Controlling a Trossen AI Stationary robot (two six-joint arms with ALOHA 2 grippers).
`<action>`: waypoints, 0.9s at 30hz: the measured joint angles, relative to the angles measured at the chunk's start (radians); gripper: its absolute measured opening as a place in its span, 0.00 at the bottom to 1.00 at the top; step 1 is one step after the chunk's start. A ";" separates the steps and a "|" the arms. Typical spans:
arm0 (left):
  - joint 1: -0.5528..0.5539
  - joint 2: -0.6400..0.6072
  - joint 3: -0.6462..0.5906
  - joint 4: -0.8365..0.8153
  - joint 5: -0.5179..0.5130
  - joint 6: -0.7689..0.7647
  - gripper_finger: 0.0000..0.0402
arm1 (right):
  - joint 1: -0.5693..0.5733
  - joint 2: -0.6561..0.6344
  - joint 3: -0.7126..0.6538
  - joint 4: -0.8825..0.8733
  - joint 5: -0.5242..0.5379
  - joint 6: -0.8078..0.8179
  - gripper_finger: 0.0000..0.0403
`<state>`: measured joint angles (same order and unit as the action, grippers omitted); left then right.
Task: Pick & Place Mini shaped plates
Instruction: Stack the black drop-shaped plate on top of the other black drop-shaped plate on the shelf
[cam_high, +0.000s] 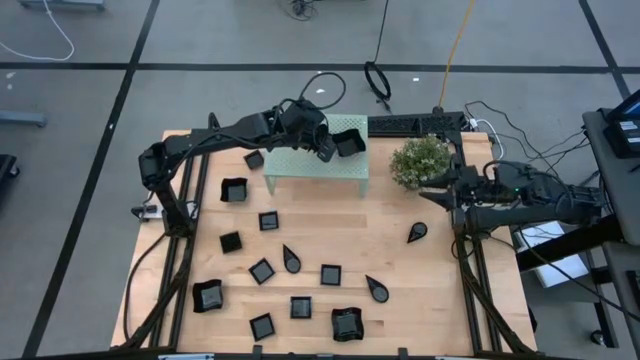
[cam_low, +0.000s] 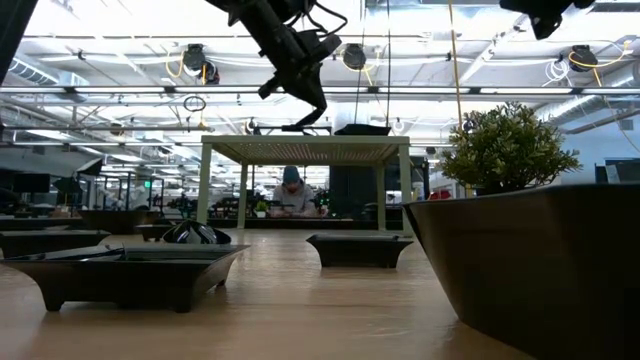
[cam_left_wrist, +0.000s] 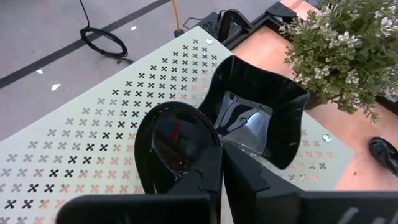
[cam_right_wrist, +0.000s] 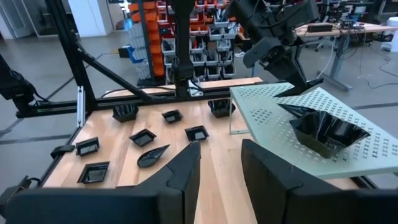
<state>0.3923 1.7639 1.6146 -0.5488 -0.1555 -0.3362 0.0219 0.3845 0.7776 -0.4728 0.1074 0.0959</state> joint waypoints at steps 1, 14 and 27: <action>0.000 0.000 0.000 0.000 0.000 0.001 0.03 | 0.000 -0.001 0.000 0.000 0.000 0.001 0.26; 0.000 0.000 0.000 0.000 0.001 0.001 0.01 | 0.000 0.000 0.000 0.008 0.000 0.016 0.26; 0.000 0.000 0.000 0.034 0.001 -0.007 0.02 | 0.000 0.000 0.000 0.008 0.000 0.015 0.26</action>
<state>0.3923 1.7639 1.6146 -0.5144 -0.1547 -0.3432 0.0219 0.3843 0.7776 -0.4644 0.1078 0.1112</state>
